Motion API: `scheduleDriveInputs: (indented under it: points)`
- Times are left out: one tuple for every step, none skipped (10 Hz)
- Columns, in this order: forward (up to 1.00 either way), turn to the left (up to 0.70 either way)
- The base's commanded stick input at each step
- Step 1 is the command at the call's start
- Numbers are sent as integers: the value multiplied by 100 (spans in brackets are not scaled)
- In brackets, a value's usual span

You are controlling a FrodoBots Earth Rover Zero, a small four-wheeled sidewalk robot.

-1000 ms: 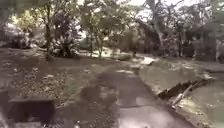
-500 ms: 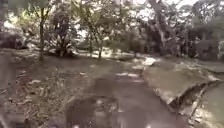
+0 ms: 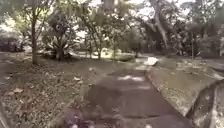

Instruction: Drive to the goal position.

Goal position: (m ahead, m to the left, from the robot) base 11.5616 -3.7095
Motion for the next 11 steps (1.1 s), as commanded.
scheduleDriveInputs:
  points:
    - [100, -40]
    - [100, -40]
    - [100, -40]
    - [100, -18]
    - [100, 0]
    - [100, 0]
    - [100, 0]
    - [100, 0]
    - [100, 0]
    - [100, 0]
    - [100, 0]
